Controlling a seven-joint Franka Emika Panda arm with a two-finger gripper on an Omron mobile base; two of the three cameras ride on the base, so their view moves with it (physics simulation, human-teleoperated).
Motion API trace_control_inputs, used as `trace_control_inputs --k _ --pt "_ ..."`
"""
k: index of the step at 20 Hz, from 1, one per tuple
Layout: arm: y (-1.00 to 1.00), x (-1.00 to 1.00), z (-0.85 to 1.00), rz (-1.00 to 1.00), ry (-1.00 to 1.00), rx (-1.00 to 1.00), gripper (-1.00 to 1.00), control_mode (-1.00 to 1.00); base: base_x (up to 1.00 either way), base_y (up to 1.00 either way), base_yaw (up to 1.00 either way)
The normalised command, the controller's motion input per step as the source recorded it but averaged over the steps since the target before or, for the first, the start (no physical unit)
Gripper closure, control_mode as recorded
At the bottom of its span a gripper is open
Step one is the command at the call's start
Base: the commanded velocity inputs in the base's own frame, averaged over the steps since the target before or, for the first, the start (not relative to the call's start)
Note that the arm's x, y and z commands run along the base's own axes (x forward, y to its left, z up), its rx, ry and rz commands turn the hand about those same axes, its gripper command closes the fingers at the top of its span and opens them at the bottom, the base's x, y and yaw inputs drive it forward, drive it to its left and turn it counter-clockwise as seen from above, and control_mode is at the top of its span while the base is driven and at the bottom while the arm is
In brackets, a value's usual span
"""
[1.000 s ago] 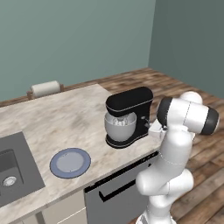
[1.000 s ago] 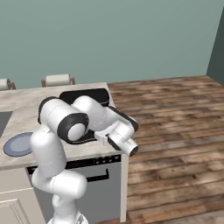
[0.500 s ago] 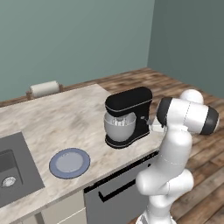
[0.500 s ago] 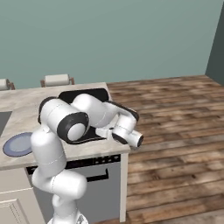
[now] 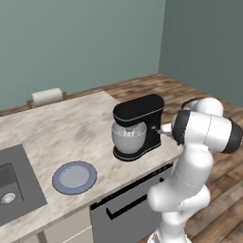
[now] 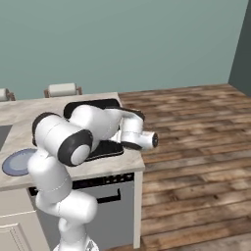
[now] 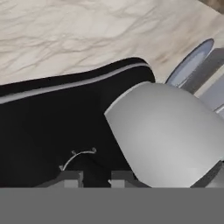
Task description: Add butter and sugar cubes to the stand mixer bowl and then turn on the stand mixer to begin making frosting.
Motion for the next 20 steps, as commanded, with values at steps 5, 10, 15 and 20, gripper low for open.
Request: trace_control_inputs --k 5,10,15,20 --pt "0.93 0.00 0.18 0.00 0.68 0.00 1.00 -1.00 0.00 0.00 0.00" --pt "0.64 0.08 0.02 0.09 0.78 0.06 1.00 -1.00 0.00 0.00 0.00" --pt "0.30 0.37 -0.13 0.25 0.49 0.16 1.00 -1.00 0.00 0.00 0.00" --pt "0.20 0.73 -0.28 0.30 0.31 0.23 1.00 -1.00 0.00 0.00 0.00"
